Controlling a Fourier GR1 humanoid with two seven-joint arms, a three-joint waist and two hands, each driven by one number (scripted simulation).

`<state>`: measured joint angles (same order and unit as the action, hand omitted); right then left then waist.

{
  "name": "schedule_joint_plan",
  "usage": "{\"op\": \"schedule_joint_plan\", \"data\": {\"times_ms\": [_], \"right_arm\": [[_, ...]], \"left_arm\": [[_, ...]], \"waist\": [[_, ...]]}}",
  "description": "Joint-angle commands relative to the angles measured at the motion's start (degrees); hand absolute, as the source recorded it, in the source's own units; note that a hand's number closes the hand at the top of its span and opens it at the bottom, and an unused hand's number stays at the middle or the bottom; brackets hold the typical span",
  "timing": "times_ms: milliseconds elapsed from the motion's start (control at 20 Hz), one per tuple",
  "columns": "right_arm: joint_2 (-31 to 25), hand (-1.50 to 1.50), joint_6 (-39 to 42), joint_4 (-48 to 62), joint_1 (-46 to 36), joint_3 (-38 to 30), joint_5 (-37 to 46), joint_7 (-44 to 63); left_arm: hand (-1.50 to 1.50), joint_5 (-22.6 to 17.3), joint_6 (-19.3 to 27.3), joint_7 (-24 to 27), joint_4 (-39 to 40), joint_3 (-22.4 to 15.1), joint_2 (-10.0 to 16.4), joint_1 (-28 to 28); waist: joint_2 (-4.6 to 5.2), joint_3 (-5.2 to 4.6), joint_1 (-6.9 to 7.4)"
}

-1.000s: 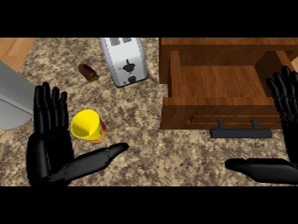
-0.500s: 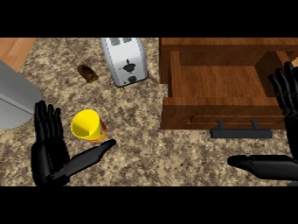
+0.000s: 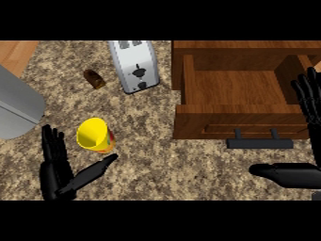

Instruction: Pick up the cup, place it into the drawer and close the drawer

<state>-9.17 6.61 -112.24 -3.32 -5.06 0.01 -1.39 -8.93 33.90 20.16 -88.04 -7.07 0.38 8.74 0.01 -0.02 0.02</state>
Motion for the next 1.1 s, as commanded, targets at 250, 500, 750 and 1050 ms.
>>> {"op": "schedule_joint_plan", "data": {"times_ms": [250,500,750,1050], "right_arm": [[2.0,-1.5,1.0,2.3,2.3,0.3,1.3,-4.6],[2.7,-1.5,0.8,-2.2,2.8,2.8,2.6,-1.2],[1.9,-1.5,0.4,-4.5,-1.4,0.7,0.6,4.5],[-1.0,-1.5,4.9,2.1,-1.3,-3.9,-3.0,0.5]], "left_arm": [[-1.5,-6.5,-6.9,12.8,17.7,7.8,-0.4,-4.4],[-1.5,-12.4,-11.4,26.9,33.8,11.3,-0.3,-9.1],[-1.5,-13.5,-17.4,29.0,39.8,16.3,2.4,-12.2],[-1.5,-13.1,-19.9,38.0,53.5,19.1,1.6,-17.7]], "waist": [[0.01,0.01,-0.04],[0.07,-0.05,-0.32],[0.01,-0.02,-0.15],[0.07,-0.02,-0.27]]}}
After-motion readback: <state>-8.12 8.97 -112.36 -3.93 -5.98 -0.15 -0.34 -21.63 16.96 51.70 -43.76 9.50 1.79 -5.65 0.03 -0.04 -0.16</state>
